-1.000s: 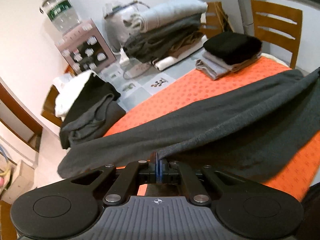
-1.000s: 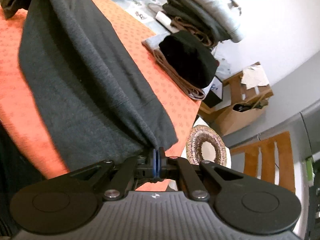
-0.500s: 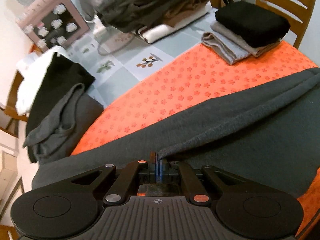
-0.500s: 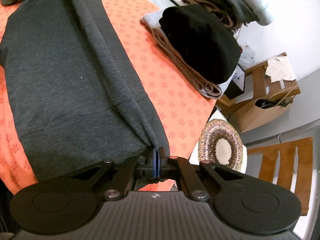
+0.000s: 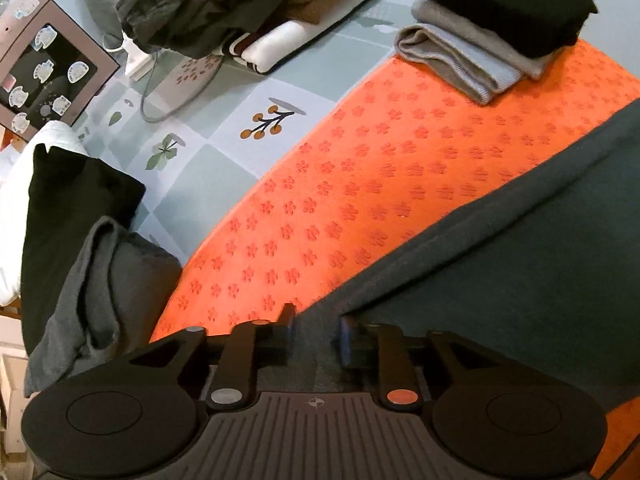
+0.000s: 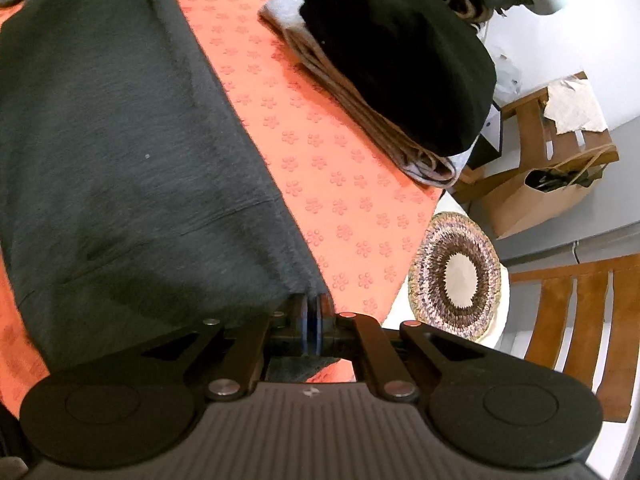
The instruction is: Fold clothes
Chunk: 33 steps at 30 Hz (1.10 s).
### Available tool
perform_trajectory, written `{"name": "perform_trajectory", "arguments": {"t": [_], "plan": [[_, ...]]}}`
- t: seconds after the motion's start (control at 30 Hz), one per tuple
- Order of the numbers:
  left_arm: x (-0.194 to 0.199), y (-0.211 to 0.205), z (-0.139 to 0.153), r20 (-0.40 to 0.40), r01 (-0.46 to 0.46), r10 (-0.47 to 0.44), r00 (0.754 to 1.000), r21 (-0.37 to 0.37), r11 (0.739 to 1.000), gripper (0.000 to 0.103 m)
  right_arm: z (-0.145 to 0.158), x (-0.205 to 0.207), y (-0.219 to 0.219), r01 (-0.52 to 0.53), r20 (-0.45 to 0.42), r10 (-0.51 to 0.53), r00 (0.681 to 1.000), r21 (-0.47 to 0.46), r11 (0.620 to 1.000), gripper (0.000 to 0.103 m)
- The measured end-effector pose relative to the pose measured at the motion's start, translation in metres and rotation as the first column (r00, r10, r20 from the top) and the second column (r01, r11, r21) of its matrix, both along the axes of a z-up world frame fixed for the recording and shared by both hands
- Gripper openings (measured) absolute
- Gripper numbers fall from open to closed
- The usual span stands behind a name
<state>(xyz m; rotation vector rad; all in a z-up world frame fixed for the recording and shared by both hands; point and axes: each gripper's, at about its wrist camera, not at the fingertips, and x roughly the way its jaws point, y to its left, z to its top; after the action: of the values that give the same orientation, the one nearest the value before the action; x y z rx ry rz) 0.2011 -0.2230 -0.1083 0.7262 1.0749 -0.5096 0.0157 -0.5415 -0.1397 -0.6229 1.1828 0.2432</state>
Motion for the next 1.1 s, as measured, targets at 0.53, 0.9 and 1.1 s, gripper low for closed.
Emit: {"name": "perform_trajectory", "arguments": {"t": [0.53, 0.9, 1.1], "plan": [[-0.008, 0.037, 0.028, 0.007, -0.23, 0.254, 0.967, -0.404, 0.885, 0.093, 0.032, -0.01, -0.07, 0.295, 0.106, -0.332, 0.937, 0.265, 0.918, 0.02], [-0.078, 0.014, 0.045, -0.035, -0.185, 0.19, 0.981, -0.462, 0.867, 0.094, 0.038, -0.105, -0.093, 0.398, -0.051, -0.45, 0.891, 0.562, 0.725, 0.044], [-0.121, -0.007, 0.023, -0.125, -0.144, 0.097, 0.987, -0.449, 0.882, 0.094, 0.021, -0.135, -0.069, 0.275, -0.044, -0.307, 0.951, 0.58, 0.767, 0.06]]}}
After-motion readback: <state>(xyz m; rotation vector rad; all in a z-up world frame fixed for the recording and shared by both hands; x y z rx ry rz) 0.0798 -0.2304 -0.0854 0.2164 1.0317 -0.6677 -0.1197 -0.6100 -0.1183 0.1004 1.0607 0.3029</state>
